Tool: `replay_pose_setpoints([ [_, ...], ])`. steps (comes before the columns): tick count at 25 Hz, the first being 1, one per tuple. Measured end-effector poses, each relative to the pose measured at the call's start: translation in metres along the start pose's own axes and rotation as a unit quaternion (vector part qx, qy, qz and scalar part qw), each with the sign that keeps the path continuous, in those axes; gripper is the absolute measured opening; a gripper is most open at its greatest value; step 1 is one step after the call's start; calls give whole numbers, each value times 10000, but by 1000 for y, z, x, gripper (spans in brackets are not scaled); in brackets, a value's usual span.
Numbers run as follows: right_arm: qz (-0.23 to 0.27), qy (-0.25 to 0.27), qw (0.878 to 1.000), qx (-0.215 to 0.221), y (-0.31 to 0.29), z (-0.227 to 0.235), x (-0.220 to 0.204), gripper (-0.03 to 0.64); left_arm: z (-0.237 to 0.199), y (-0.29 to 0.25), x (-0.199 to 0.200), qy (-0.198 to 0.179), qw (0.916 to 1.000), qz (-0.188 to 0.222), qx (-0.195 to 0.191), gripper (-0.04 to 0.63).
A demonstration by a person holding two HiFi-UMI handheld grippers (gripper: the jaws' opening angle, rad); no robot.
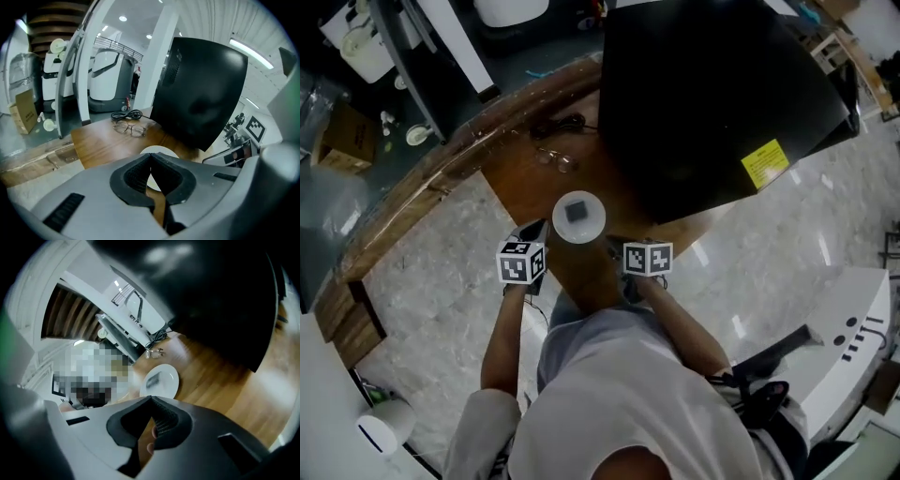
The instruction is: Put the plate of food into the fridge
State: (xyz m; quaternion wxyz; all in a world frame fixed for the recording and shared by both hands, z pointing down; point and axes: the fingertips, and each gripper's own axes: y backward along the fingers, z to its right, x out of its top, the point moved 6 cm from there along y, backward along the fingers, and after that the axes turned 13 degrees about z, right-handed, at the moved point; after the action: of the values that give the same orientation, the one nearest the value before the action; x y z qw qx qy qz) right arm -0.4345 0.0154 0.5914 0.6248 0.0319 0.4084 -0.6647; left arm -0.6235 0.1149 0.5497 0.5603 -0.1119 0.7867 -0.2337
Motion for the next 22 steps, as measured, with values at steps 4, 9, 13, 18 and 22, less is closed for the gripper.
replay_pose_setpoints([
  [4, 286, -890, 9955, -165, -25, 33, -11, 14, -28, -40, -8, 52, 9984, -463, -335, 11],
  [9, 508, -1427, 9877, -391, -49, 52, -13, 15, -49, -77, -15, -103, 9941, -877, -637, 11],
  [13, 635, -1758, 9806, -589, -50, 67, -8, 74, -46, -97, -22, -266, 9867, -1343, -880, 11],
  [18, 756, -2113, 9727, -584, -53, 68, -10, 134, -49, -106, -33, -427, 9795, -1644, -1086, 11],
  [22, 717, -2275, 9697, -524, -61, 68, -11, 133, -48, -113, -36, -603, 9765, -1769, -1075, 11],
])
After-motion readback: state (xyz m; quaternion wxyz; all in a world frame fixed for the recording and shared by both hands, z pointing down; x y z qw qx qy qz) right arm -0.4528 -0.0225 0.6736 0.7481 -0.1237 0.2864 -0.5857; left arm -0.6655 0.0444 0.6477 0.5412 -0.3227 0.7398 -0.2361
